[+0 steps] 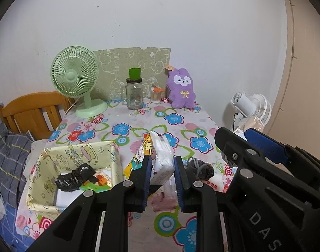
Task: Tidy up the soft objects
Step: 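Carry the towel in the right tool and packet in the left tool over the yellow box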
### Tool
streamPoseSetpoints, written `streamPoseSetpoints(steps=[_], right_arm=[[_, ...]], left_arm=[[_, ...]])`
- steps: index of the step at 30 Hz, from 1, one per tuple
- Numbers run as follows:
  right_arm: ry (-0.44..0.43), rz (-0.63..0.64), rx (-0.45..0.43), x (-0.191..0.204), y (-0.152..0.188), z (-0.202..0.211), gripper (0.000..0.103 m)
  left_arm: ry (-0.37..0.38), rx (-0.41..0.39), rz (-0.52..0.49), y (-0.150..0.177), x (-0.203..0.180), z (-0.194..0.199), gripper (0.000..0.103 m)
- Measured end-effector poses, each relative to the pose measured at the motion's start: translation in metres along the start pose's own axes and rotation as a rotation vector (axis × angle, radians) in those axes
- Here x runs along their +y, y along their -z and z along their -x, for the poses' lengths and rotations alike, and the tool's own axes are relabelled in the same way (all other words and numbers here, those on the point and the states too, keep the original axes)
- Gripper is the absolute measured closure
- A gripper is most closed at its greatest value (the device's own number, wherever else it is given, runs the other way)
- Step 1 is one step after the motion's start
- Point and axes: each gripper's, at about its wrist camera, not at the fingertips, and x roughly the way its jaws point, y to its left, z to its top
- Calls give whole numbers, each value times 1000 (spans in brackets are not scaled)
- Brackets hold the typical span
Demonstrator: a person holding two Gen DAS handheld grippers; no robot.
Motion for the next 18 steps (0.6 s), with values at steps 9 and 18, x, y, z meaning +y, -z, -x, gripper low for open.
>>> streamPoseSetpoints(steps=[9,18], right_arm=[[-34,25,-4,23,-9,-8,60],[-86,56,10,55,-14,-25,61]], left_arm=[[-39,-16,8,-8,23,4,83],[-91,-22,19,-13,56,0,83]])
